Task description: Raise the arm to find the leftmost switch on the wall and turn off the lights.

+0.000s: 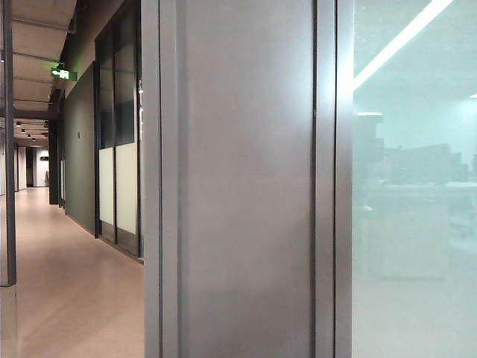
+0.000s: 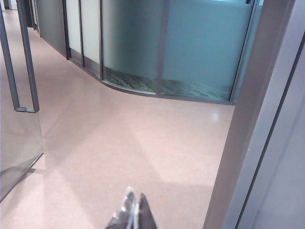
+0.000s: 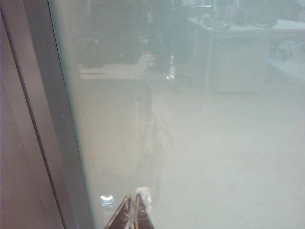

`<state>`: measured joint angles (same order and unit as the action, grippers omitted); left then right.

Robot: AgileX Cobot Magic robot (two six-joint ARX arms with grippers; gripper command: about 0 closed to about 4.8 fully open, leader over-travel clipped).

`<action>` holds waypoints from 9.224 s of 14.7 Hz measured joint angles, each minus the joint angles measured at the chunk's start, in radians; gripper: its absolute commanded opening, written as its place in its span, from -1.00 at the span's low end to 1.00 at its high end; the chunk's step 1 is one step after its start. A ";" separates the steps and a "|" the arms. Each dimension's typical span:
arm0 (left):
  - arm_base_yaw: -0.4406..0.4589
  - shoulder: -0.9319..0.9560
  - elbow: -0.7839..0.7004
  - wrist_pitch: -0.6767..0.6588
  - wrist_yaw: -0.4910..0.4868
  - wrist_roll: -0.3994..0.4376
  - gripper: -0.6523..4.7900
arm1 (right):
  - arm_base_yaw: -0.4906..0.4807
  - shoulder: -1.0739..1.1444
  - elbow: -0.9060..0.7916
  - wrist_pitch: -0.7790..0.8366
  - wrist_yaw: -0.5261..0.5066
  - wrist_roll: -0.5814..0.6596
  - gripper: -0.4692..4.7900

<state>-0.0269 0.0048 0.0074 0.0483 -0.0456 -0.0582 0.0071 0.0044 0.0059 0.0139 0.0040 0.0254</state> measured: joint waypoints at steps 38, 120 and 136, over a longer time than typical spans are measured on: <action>-0.026 1.142 1.350 0.433 0.303 -0.116 -0.78 | 0.055 1.267 1.662 0.206 -0.554 0.204 -0.83; -0.370 0.723 1.598 -0.657 0.005 0.183 -0.78 | 0.566 1.169 1.841 -0.617 -0.208 0.011 -0.83; -0.370 0.183 0.921 -0.759 -0.090 0.053 -0.78 | 0.567 0.364 0.995 -0.674 0.134 -0.075 -0.82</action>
<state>-0.3969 0.1875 0.9287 -0.7109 -0.1352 -0.0055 0.5739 0.3687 1.0012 -0.6605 0.1379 -0.0498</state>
